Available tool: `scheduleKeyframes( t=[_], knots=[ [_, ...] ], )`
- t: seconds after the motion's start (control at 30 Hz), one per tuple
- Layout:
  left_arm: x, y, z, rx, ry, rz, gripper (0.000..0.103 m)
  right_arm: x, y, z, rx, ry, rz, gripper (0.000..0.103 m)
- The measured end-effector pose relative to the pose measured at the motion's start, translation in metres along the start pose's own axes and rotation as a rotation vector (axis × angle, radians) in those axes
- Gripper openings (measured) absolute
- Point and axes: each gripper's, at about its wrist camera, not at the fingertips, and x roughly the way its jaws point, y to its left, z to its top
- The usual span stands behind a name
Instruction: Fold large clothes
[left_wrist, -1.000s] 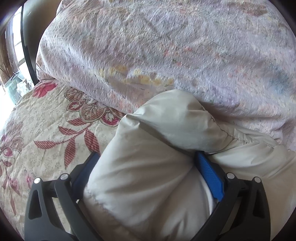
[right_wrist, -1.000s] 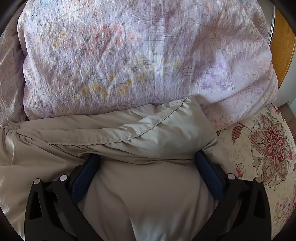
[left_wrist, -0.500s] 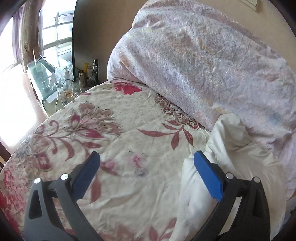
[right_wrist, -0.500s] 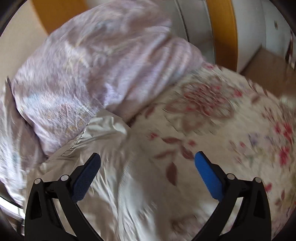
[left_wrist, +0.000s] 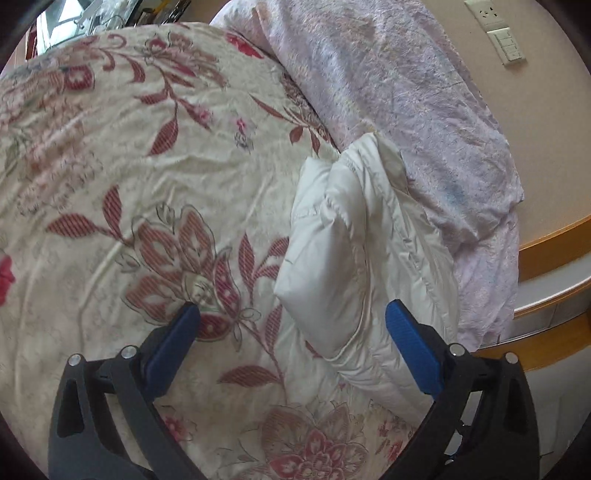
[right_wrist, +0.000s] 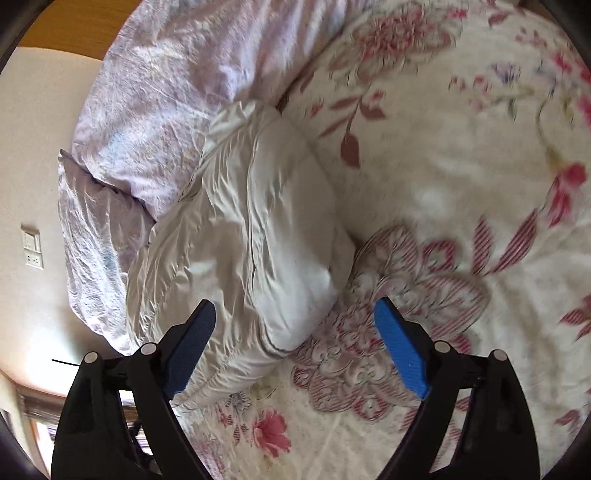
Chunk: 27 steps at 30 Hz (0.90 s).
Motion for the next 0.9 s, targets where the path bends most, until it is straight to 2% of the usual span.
scheduleKeyframes(
  t=[0.07, 0.13, 0.17, 0.3, 0.4, 0.47, 0.53, 0.57, 0.63, 0.67, 0.8, 0.9],
  knots=[
    [0.002, -0.006, -0.003, 0.009, -0.026, -0.007, 0.096, 0.008, 0.002, -0.004, 0.008, 0.007, 0.008, 0.087],
    [0.008, -0.01, -0.006, -0.017, -0.008, -0.044, 0.084, 0.013, 0.002, -0.006, 0.015, 0.004, 0.011, 0.083],
    [0.011, -0.012, -0.007, -0.027, -0.006, -0.053, 0.083, 0.017, 0.002, -0.007, 0.023, 0.003, 0.018, 0.082],
    [0.026, -0.022, -0.013, -0.031, -0.018, -0.054, 0.072, 0.021, 0.002, -0.007, 0.023, -0.036, 0.048, 0.076],
    [0.035, -0.022, -0.015, -0.08, -0.011, -0.1, 0.062, 0.024, 0.003, -0.008, 0.023, -0.064, 0.069, 0.071],
    [0.037, -0.022, -0.014, -0.103, -0.03, -0.116, 0.061, 0.027, 0.002, -0.008, 0.025, -0.074, 0.081, 0.065],
    [0.038, -0.018, -0.012, -0.146, -0.037, -0.147, 0.056, 0.028, 0.0, -0.007, 0.03, -0.087, 0.097, 0.052],
    [0.038, -0.014, -0.011, -0.168, -0.038, -0.166, 0.054, 0.027, 0.0, -0.006, 0.033, -0.091, 0.11, 0.05],
    [0.04, -0.005, -0.006, -0.214, -0.031, -0.204, 0.043, 0.024, -0.003, -0.006, 0.05, -0.1, 0.144, 0.038],
    [0.041, -0.002, -0.004, -0.225, -0.025, -0.218, 0.038, 0.022, -0.003, -0.006, 0.054, -0.101, 0.16, 0.036],
    [0.037, -0.006, -0.004, -0.19, -0.038, -0.232, 0.026, 0.015, 0.007, -0.007, 0.016, -0.126, 0.167, 0.03],
    [0.029, -0.013, -0.002, -0.162, -0.053, -0.242, 0.021, 0.007, 0.017, -0.009, -0.019, -0.141, 0.181, 0.027]
  ],
)
